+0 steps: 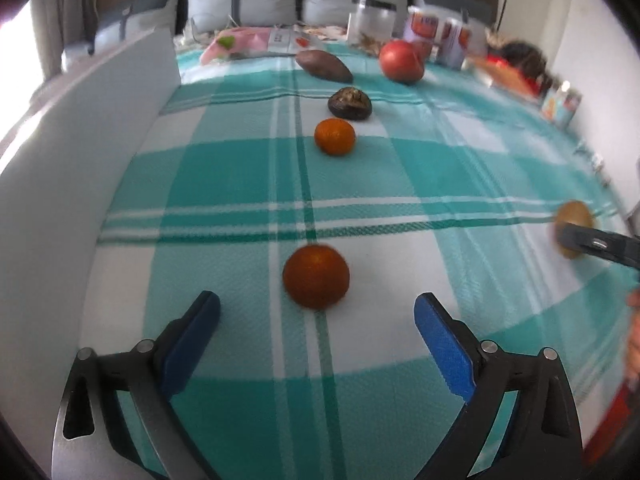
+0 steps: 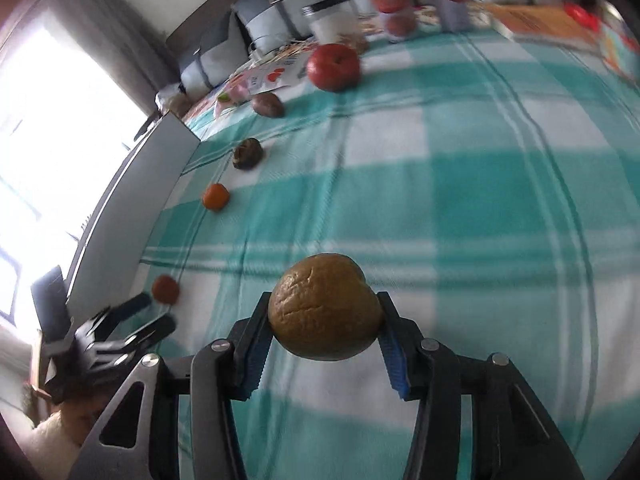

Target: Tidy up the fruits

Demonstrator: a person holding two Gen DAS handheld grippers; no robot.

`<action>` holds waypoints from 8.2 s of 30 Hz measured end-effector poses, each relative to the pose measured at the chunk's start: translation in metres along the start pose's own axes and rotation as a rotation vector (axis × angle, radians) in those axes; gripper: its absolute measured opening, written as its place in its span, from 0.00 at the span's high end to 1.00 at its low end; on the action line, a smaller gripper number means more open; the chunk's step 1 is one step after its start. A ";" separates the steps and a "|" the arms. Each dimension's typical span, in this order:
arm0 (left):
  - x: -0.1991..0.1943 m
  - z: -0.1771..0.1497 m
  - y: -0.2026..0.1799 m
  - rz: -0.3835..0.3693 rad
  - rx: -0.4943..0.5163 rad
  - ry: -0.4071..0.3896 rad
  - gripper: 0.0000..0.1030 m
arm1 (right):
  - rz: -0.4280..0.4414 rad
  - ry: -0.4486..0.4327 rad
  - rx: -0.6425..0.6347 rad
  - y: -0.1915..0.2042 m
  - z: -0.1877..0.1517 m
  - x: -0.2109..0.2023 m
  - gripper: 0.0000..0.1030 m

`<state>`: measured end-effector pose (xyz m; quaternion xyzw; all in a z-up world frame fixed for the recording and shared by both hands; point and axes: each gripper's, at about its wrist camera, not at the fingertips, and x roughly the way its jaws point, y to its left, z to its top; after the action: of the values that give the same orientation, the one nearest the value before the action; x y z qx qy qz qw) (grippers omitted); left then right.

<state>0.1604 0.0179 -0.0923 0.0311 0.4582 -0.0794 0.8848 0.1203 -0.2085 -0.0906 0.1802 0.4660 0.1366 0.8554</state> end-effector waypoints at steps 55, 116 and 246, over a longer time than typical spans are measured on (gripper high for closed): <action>-0.109 -0.005 0.009 -0.069 -0.125 -0.009 0.16 | -0.293 -0.064 -0.339 0.063 -0.023 0.011 0.00; 0.020 0.010 -0.053 0.024 -0.011 -0.036 0.07 | -0.495 -0.114 -0.102 -0.061 -0.017 -0.025 0.00; 0.016 0.000 0.026 0.094 -0.088 -0.025 0.02 | -0.316 0.195 -0.421 0.038 0.045 0.008 0.31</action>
<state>0.1733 0.0413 -0.1059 0.0126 0.4482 -0.0181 0.8936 0.1604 -0.1798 -0.0572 -0.0902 0.5297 0.1120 0.8359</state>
